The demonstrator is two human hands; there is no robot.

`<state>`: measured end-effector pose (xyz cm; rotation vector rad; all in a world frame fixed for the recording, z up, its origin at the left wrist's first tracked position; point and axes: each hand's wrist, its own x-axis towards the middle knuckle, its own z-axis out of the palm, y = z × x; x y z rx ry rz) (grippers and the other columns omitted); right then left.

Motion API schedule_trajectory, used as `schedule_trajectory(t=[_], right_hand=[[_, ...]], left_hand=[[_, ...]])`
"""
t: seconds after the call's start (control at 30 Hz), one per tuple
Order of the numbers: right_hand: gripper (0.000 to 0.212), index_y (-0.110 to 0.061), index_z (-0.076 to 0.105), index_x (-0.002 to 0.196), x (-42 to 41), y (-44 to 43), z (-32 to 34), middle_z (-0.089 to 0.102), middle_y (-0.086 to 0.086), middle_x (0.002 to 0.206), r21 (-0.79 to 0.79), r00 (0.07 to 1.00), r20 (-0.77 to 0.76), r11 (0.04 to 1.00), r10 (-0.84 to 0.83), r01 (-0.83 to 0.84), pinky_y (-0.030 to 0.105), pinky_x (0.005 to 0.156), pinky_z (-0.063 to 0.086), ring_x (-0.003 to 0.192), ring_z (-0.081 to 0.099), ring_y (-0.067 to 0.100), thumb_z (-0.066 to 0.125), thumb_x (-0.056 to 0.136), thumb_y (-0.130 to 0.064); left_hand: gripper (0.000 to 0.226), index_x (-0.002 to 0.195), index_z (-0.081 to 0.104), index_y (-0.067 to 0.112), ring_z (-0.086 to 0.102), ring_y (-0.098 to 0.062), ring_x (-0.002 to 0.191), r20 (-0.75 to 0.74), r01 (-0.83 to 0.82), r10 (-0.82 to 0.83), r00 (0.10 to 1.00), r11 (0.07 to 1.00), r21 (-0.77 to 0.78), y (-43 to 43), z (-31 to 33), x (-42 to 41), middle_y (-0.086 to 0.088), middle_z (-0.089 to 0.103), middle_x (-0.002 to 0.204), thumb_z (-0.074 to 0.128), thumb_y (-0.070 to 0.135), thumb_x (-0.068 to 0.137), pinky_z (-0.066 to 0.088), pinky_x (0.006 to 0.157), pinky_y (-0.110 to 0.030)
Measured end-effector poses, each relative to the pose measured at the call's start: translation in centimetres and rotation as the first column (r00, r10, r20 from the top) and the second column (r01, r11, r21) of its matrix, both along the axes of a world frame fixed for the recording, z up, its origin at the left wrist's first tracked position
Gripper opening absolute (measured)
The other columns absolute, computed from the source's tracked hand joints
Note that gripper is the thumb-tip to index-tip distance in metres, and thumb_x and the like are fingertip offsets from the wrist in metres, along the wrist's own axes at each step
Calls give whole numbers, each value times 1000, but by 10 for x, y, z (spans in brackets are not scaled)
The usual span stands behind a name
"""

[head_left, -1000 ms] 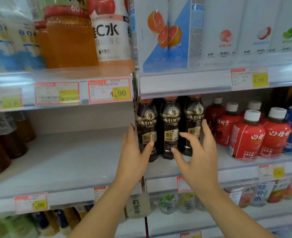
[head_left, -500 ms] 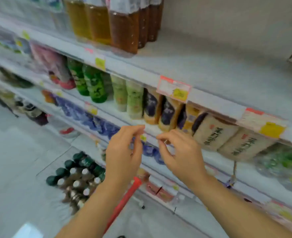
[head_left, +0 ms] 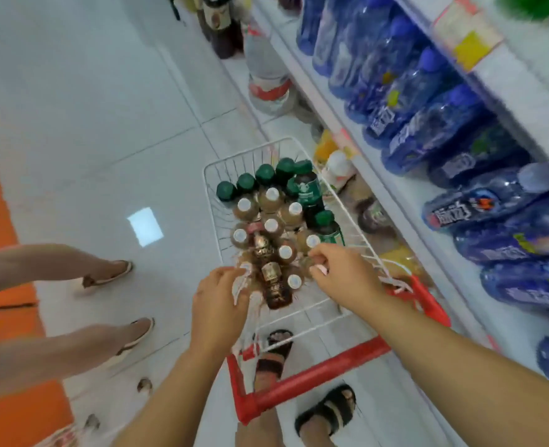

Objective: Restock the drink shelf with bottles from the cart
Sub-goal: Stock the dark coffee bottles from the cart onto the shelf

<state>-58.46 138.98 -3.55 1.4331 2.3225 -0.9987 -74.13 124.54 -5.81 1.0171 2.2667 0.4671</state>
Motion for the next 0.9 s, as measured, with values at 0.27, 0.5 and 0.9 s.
schedule_trajectory(t=[0.27,0.5,0.9], right_hand=[[69,-16,27,138,-58,-20,-115,56,18,123,-271,991,136,962,15,23,41,84,50,109,55,36,64,83,-34],[63,-19,27,125,-83,-42,-146,66,12,106,-6,960,208,981,-187,192,32,63,42,94,63,33,66,81,-41],[72,-24,39,130,-36,-13,-46,54,-5,113,-409,894,-121,843,-430,350,33,90,46,100,55,12,79,71,-30]], left_hand=[[45,136,46,22,43,-13,122,92,-82,84,992,996,-23,-12,-68,-13,3,45,137,51,14,92,29,94,-17],[43,132,51,25,32,14,101,92,-156,147,985,983,101,-16,-79,-12,20,42,115,52,11,91,17,82,9],[40,128,50,27,26,-21,136,106,-98,97,990,995,7,21,-23,-1,-1,31,146,55,22,89,25,111,-39]])
